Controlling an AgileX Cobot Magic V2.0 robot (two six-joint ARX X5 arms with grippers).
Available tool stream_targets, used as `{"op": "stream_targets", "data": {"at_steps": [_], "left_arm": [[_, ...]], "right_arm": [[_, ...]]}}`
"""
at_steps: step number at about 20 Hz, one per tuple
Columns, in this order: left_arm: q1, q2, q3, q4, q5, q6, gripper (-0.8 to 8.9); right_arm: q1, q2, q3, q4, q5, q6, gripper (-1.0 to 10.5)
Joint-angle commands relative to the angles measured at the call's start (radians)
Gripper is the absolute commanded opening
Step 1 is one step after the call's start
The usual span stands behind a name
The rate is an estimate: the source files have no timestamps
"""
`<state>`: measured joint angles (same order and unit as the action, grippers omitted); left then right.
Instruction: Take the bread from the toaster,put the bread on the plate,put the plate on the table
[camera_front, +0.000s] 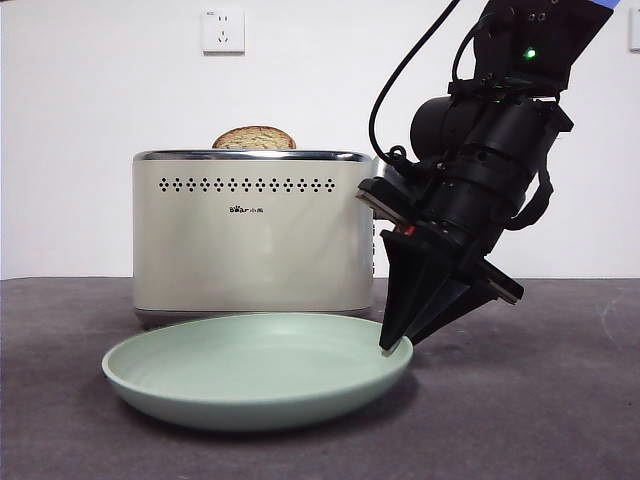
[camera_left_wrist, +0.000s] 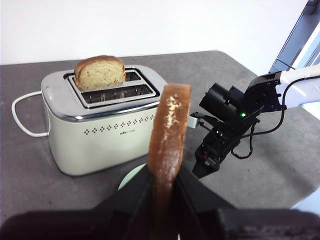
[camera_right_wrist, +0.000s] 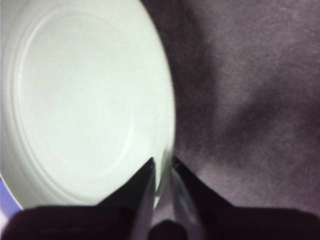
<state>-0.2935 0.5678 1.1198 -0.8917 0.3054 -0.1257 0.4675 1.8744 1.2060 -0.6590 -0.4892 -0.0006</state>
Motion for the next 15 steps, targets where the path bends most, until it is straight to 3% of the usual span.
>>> {"op": "stream_targets", "data": {"at_steps": [1,11,15], "left_arm": [[0.002,-0.002,-0.001,0.005,0.001,-0.01,-0.06],[0.002,0.034,-0.001,0.013,0.026,-0.01,-0.08],[0.002,0.101,-0.001,0.055,0.154,-0.01,-0.08]], "right_arm": [[0.007,0.006,-0.008,0.0,-0.001,0.004,-0.1],[0.004,-0.024,-0.008,-0.021,-0.001,0.052,-0.1],[0.004,-0.081,-0.008,-0.031,-0.001,0.053,-0.1]]}}
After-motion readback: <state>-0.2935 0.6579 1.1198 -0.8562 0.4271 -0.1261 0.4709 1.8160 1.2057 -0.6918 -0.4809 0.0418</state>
